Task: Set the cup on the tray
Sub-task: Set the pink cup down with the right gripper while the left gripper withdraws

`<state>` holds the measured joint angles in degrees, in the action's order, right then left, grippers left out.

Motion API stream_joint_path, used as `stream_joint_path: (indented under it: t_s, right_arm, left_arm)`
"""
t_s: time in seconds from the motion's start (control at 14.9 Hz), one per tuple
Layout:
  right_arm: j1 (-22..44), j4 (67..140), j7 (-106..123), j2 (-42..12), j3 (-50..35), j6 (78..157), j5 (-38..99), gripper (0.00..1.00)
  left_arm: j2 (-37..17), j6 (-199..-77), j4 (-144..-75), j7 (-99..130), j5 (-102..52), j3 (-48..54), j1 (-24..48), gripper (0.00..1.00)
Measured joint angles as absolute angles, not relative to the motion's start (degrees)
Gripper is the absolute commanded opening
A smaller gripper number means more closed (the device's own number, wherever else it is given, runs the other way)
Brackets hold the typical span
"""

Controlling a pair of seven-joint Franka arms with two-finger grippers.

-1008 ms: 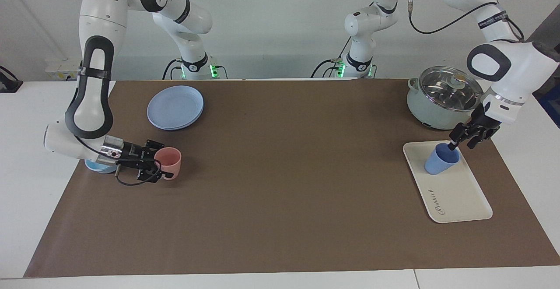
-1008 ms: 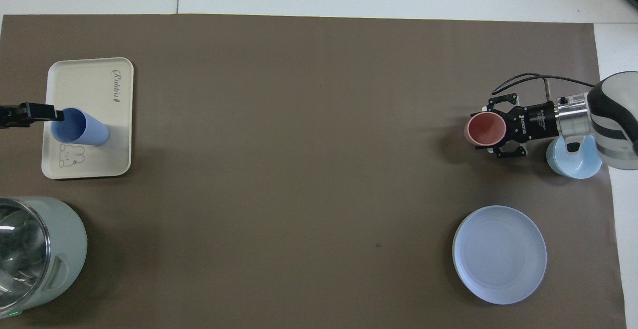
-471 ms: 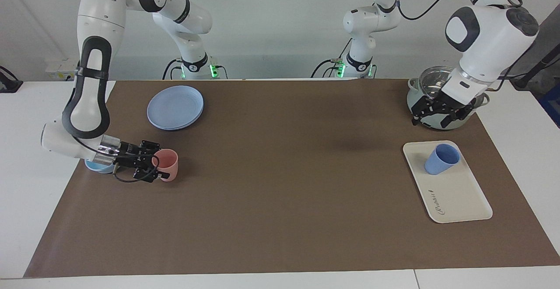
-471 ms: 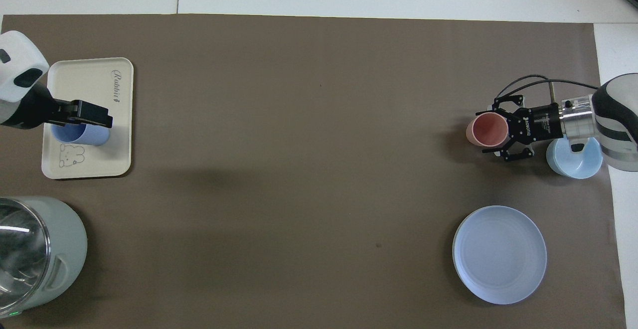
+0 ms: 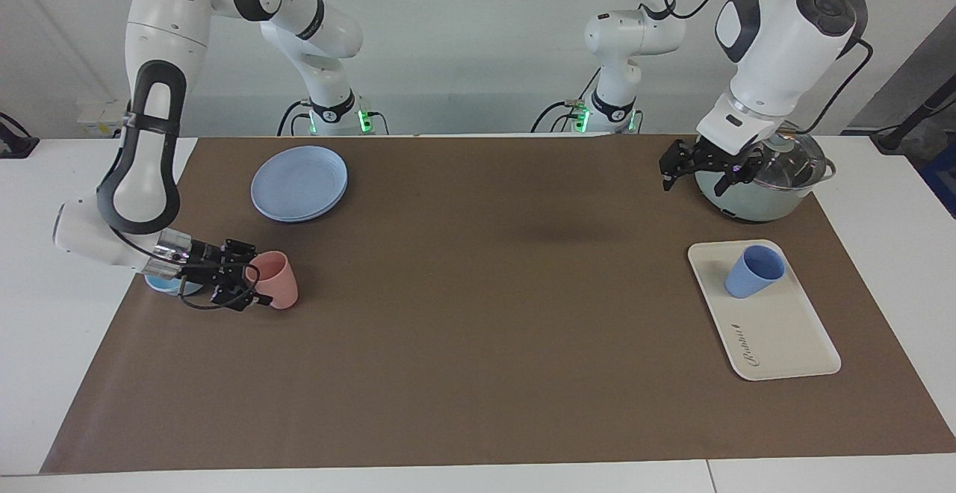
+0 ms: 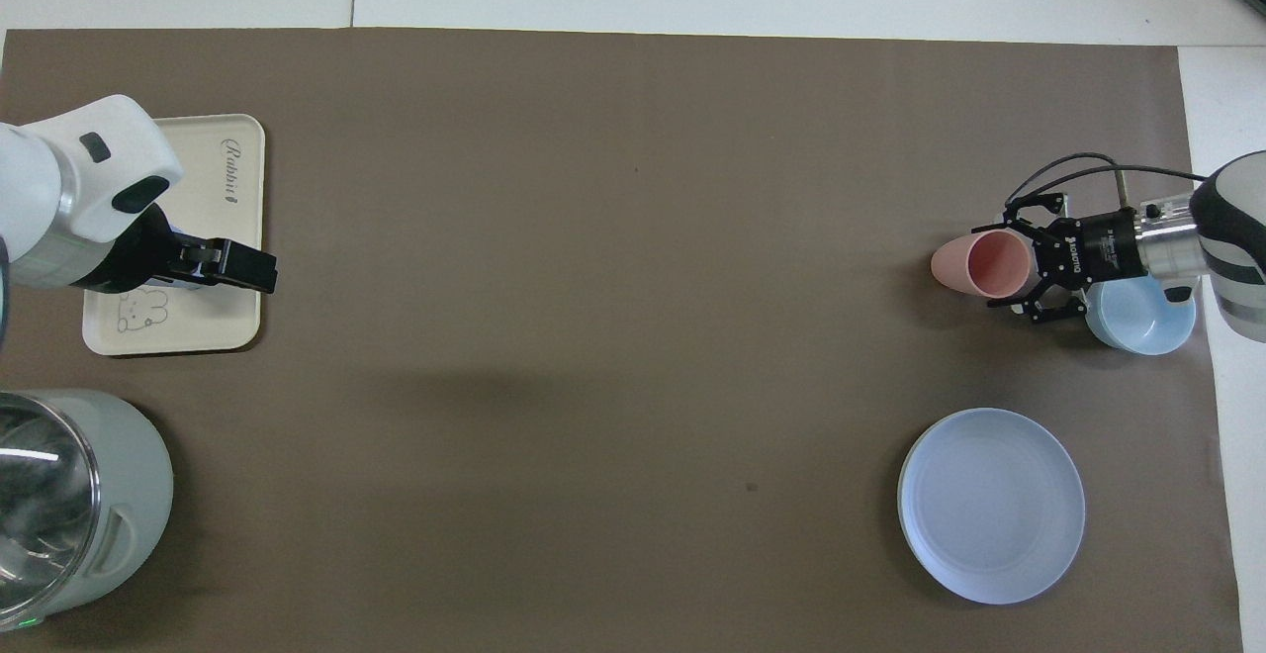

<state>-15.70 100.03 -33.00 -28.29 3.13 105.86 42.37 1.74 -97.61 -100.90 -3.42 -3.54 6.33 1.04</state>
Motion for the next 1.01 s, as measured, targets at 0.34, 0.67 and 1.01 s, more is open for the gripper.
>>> stream_joint_path:
  t_s: [0.34,0.67,1.01]
  right_arm:
    - [-15.06,99.63,-29.76,-25.52,2.92,111.72,35.67,0.98]
    - [-11.74,99.32,-24.9,-20.35,2.7,112.07,21.6,0.98]
    - [-5.35,99.23,-19.48,-14.92,2.18,112.14,9.79,0.99]
  left_arm:
    - [3.27,-92.41,-97.7,-3.4,-2.86,5.41,0.93,1.0]
    - [3.49,-91.02,-96.75,-3.46,-2.86,4.35,-0.01,1.0]
    - [5.66,-86.3,-95.87,-5.1,-2.82,4.47,-0.16,1.0]
